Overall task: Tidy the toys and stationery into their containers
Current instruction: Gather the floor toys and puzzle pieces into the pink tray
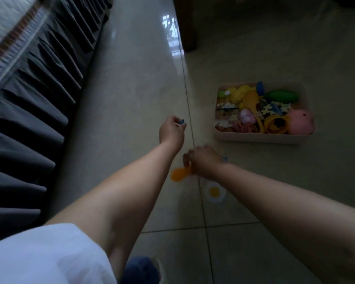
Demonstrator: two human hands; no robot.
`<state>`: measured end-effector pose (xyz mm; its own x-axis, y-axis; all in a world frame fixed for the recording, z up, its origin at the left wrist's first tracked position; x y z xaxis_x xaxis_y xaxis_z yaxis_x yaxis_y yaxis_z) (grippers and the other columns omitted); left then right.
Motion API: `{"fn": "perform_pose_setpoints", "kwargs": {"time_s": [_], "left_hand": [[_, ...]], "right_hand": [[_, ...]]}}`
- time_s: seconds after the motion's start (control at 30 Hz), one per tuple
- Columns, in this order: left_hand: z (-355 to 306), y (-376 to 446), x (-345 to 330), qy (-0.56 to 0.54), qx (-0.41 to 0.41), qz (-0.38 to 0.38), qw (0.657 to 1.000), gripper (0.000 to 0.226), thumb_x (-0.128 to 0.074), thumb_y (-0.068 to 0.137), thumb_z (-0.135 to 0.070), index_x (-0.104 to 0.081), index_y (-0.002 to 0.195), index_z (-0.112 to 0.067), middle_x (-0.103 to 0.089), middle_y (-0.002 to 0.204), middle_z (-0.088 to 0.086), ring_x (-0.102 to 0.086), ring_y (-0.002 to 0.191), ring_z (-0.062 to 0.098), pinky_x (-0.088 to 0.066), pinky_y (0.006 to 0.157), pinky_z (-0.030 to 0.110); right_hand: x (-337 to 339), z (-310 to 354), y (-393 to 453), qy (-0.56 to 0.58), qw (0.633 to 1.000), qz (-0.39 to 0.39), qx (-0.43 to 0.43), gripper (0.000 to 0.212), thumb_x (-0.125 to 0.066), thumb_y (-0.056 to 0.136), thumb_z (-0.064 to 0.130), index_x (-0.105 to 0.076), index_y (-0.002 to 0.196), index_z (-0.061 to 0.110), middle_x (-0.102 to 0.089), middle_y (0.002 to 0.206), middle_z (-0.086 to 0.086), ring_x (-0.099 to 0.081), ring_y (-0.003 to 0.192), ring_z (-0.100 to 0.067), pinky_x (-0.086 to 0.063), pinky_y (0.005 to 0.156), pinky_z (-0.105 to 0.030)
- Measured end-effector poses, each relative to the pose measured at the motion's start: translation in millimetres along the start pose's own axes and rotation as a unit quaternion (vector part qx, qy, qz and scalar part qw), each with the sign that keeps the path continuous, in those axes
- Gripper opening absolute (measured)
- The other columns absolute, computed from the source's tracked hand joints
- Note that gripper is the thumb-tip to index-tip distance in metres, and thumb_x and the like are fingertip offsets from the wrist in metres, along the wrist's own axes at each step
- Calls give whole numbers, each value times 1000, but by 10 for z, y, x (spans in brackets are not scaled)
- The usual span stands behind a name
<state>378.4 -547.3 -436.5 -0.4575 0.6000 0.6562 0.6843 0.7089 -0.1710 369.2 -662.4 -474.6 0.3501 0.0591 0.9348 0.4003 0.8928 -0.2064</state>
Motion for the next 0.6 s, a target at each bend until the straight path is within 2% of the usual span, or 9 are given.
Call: {"fn": "perform_pose_setpoints", "kwargs": {"time_s": [0.07,0.13,0.23,0.3,0.37,0.47,0.53,0.6], "left_hand": [[-318,9,-144,-39,-32,-4,999,9,-62,90,-26,-56,93,-21,-63,92,1,-65,84,23,-56,76,36],[-582,-40,-305,-76,-47,0,996,7,-62,90,-25,-56,94,-23,-62,88,0,-65,80,21,-57,71,34],[-829,-155,-549,-103,-75,5,992,7,-61,89,-20,-58,94,-24,-61,82,-1,-65,77,22,-55,64,31],[-933,-250,-757,-97,-103,32,989,9,-59,89,-19,-58,94,-26,-62,81,-1,-66,76,22,-57,64,35],[-1022,-335,-944,-85,-135,72,985,11,-59,89,-20,-62,96,-29,-66,89,2,-66,81,21,-58,70,38],[-1119,-416,-1116,-61,-159,97,981,25,-56,92,-20,-64,116,-24,-67,110,3,-63,95,18,-54,81,31],[-1129,-401,-1101,-90,-131,82,984,28,-53,94,-16,-64,119,-19,-65,107,-2,-60,89,11,-50,75,18],[-1126,-370,-981,-71,-129,48,988,26,-49,94,-15,-65,114,-16,-62,105,4,-60,88,15,-49,75,19]], "right_hand": [[321,-383,-122,43,988,-113,-98,15,-62,86,29,-60,101,27,-62,105,1,-57,103,-24,-37,86,-40],[586,-769,-335,49,958,-199,-199,14,-59,87,24,-61,100,24,-62,106,-2,-55,104,-26,-36,83,-39],[751,-1244,-730,49,901,-272,-335,27,-52,88,18,-58,114,19,-60,117,-7,-52,111,-31,-35,91,-41],[784,-1457,-986,51,859,-312,-402,27,-55,86,18,-58,113,15,-61,116,-10,-52,112,-33,-35,91,-42],[794,-1565,-1116,36,845,-317,-430,30,-59,86,30,-60,112,15,-62,116,-11,-51,113,-33,-33,95,-42],[760,-1596,-1132,18,858,-290,-423,48,-59,84,53,-60,118,19,-61,120,-9,-50,115,-32,-31,97,-44],[783,-1569,-1112,22,856,-303,-418,48,-60,85,48,-55,124,20,-60,124,-8,-49,118,-31,-31,96,-43],[846,-1484,-1064,38,849,-334,-408,38,-58,88,35,-55,122,19,-60,122,-8,-48,118,-30,-31,94,-41]]}}
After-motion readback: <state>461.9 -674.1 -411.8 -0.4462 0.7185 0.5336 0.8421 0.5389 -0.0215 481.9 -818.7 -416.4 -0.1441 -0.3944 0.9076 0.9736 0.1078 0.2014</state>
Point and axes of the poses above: each hand's wrist, its own y-axis towards the middle knuckle, its own x-axis out of the back of the hand, z = x × y, the point moved 5 cm from there along y, towards the middle knuckle
